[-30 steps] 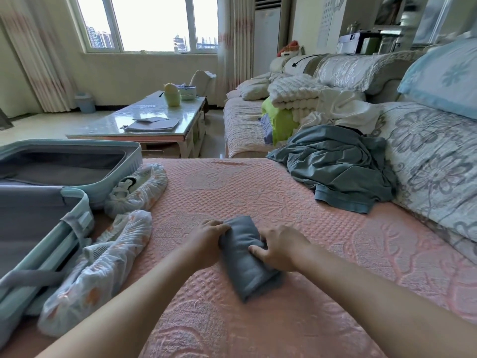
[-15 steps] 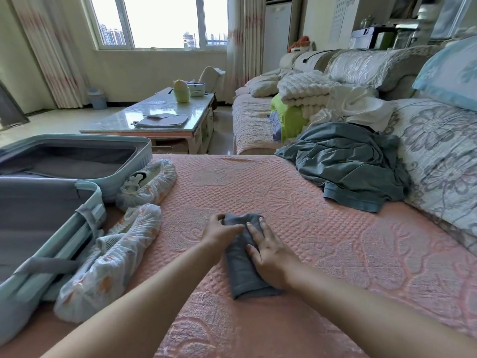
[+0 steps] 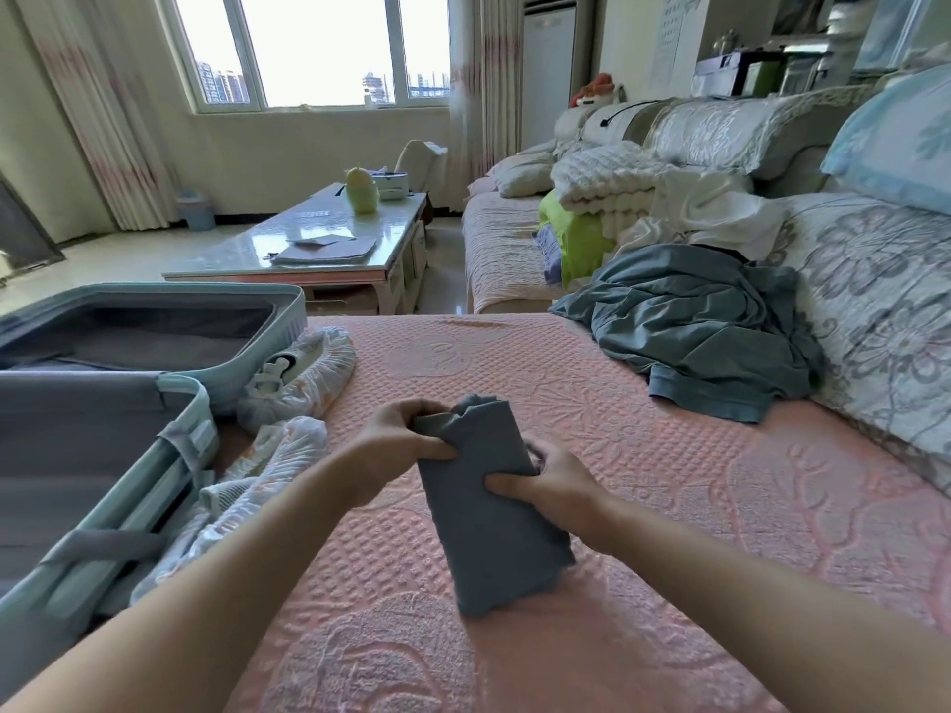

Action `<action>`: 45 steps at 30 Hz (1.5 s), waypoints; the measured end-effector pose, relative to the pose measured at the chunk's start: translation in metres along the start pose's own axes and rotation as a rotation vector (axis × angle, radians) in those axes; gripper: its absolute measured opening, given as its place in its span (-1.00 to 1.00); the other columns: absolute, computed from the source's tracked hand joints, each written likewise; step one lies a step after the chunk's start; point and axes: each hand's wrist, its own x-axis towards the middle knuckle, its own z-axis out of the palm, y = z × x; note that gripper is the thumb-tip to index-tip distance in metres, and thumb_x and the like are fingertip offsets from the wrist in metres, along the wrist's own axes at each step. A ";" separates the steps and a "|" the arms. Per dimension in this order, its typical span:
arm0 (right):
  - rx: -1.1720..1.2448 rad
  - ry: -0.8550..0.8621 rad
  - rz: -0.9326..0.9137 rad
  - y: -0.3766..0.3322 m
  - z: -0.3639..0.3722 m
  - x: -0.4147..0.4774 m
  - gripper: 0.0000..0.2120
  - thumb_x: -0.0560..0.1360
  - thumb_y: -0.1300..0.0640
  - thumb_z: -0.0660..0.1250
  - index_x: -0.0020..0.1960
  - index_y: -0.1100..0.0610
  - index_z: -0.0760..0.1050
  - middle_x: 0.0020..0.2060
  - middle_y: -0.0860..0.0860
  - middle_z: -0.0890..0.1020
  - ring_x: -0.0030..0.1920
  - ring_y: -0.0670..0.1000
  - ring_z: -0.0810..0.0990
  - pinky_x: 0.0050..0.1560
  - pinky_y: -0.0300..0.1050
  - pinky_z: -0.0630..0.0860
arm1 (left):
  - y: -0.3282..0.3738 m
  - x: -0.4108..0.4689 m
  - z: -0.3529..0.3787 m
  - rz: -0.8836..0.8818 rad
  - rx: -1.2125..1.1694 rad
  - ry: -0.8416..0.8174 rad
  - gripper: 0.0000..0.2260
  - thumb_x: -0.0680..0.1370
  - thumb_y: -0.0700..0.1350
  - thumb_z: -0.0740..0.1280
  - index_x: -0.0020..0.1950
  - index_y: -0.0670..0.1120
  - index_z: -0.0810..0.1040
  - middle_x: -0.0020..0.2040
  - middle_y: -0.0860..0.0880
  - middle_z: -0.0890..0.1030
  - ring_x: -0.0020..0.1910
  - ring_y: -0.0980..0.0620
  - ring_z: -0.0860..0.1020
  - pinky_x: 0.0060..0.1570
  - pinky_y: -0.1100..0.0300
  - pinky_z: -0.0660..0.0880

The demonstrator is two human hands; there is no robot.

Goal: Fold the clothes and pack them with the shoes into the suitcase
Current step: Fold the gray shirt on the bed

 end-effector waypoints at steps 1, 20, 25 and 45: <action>-0.039 -0.003 -0.040 -0.006 0.003 0.000 -0.53 0.37 0.13 0.60 0.24 0.03 0.59 -0.04 -0.07 0.73 -0.03 -0.04 0.71 0.10 0.11 0.64 | 0.001 -0.004 -0.007 0.028 0.045 0.010 -0.63 0.20 -0.28 0.55 -0.03 -0.10 0.63 -0.17 -0.02 0.64 -0.15 0.04 0.57 -0.15 0.25 0.53; -1.438 0.154 -1.035 0.031 0.024 -0.019 -0.74 0.42 0.05 0.29 0.09 0.07 0.52 -0.06 0.03 0.57 -0.13 0.10 0.55 -0.22 0.01 0.49 | 0.000 -0.035 0.020 0.215 0.963 -0.174 -0.57 0.67 0.09 0.13 0.55 0.15 0.22 0.54 0.13 0.24 0.50 0.06 0.25 0.42 0.11 0.21; -1.262 0.030 -0.752 0.032 0.014 -0.030 -0.46 0.33 -0.11 0.32 0.23 0.11 0.40 0.23 0.08 0.49 0.21 0.15 0.51 0.23 0.12 0.47 | -0.025 -0.035 0.039 0.151 1.036 -0.358 -0.47 0.68 0.11 0.03 0.63 0.03 0.03 0.63 0.05 0.03 0.59 0.08 0.01 0.54 0.14 -0.04; -1.165 -0.173 -0.503 -0.027 0.015 -0.033 -0.54 0.57 0.15 0.23 0.45 -0.06 0.32 0.23 0.02 0.56 0.13 0.12 0.58 0.11 0.06 0.51 | 0.002 -0.063 -0.008 0.314 1.233 -0.294 -0.72 0.56 0.02 0.31 0.24 -0.02 0.47 0.03 -0.01 0.62 -0.04 -0.04 0.59 -0.07 0.12 0.46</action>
